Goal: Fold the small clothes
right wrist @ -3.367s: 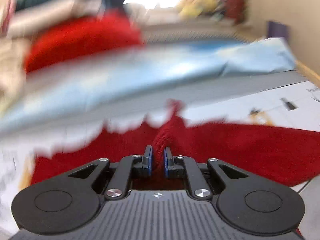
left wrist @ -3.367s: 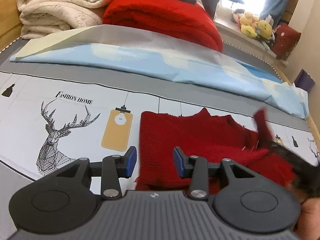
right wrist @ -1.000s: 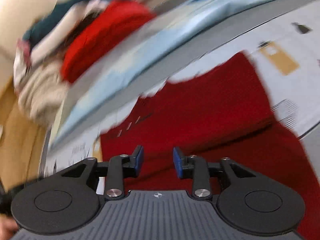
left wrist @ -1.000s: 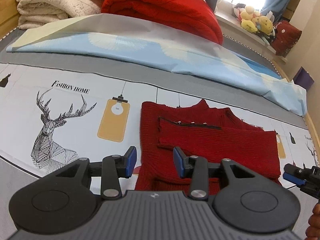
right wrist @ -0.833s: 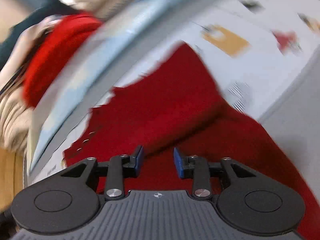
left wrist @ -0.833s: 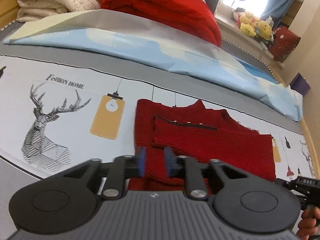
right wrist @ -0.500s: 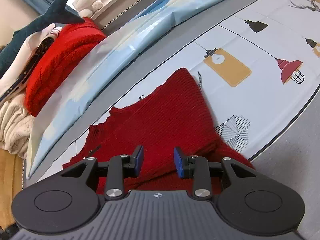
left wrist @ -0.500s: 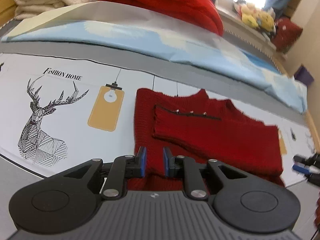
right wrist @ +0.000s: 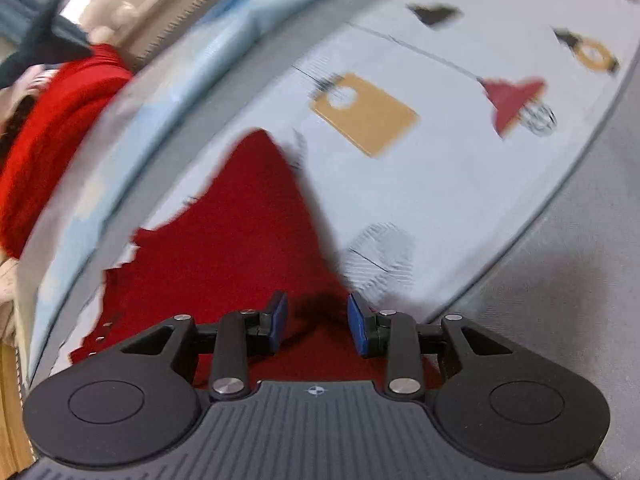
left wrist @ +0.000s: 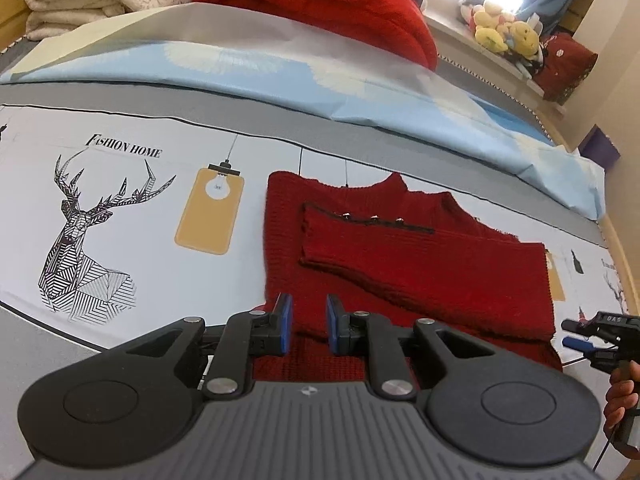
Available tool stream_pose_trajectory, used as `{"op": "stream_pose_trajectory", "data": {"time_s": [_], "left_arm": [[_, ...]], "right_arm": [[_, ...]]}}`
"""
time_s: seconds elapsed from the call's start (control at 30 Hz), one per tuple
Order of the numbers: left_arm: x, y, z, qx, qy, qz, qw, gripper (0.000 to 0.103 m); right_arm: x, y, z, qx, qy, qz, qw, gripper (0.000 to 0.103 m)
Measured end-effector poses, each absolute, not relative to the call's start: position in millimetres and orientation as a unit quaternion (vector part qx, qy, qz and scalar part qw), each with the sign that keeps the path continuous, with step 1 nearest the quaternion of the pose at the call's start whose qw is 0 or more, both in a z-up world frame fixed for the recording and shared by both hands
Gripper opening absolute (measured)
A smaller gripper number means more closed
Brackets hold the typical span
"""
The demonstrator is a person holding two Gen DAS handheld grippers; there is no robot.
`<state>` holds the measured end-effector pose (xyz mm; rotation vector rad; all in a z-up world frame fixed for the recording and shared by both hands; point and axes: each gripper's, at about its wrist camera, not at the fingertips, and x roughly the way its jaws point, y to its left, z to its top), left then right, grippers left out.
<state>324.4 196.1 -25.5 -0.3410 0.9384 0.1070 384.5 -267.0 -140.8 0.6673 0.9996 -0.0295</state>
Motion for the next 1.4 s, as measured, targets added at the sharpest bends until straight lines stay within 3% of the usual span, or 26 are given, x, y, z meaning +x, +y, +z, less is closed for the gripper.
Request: {"op": "stream_pose_trajectory", "data": {"time_s": [0.37, 0.4, 0.43, 0.47, 0.67, 0.77, 0.83, 1.0, 1.1, 1.17, 1.27, 1.4], "left_arm": [[324.7, 193.9, -14.6, -0.173, 0.442, 0.053, 0.878, 0.018], [325.0, 193.3, -10.5, -0.176, 0.438, 0.051, 0.880, 0.018], [325.0, 192.8, -6.5, -0.179, 0.433, 0.048, 0.882, 0.018], [324.8, 191.9, -2.1, -0.180, 0.427, 0.044, 0.885, 0.018], [326.2, 190.0, 1.6, -0.180, 0.425, 0.035, 0.886, 0.018], [324.9, 190.4, -0.7, -0.175, 0.429, 0.033, 0.885, 0.018], [323.9, 192.6, -1.2, -0.175, 0.430, 0.032, 0.885, 0.018], [321.5, 197.2, -1.0, -0.177, 0.429, 0.035, 0.885, 0.018], [320.8, 196.6, -1.6, -0.175, 0.430, 0.034, 0.885, 0.018], [319.2, 195.6, -1.7, -0.171, 0.432, 0.033, 0.885, 0.018], [317.3, 196.9, -1.5, -0.168, 0.433, 0.033, 0.885, 0.018], [313.2, 204.8, 5.2, -0.171, 0.426, 0.037, 0.887, 0.018]], "right_arm": [[387.8, -253.4, -166.8, 0.382, 0.488, -0.018, 0.785, 0.036], [387.9, -252.6, -166.6, 0.379, 0.483, -0.017, 0.789, 0.033], [387.0, -253.2, -166.0, 0.376, 0.478, -0.020, 0.793, 0.020], [386.3, -254.0, -166.1, 0.377, 0.473, -0.022, 0.796, 0.016], [380.5, -264.2, -158.8, 0.385, 0.442, -0.058, 0.808, 0.013], [382.2, -270.6, -163.9, 0.381, 0.449, -0.078, 0.804, 0.014], [379.2, -266.8, -163.4, 0.381, 0.462, -0.080, 0.797, 0.023], [363.4, -235.0, -122.3, 0.307, 0.436, -0.063, 0.844, 0.024], [371.7, -223.5, -109.4, 0.257, 0.382, -0.026, 0.887, 0.034], [387.2, -226.0, -126.9, 0.251, 0.398, -0.003, 0.882, 0.042], [393.2, -237.6, -164.1, 0.265, 0.460, -0.014, 0.847, 0.029], [381.4, -228.0, -141.9, 0.222, 0.429, 0.012, 0.875, 0.035]]}}
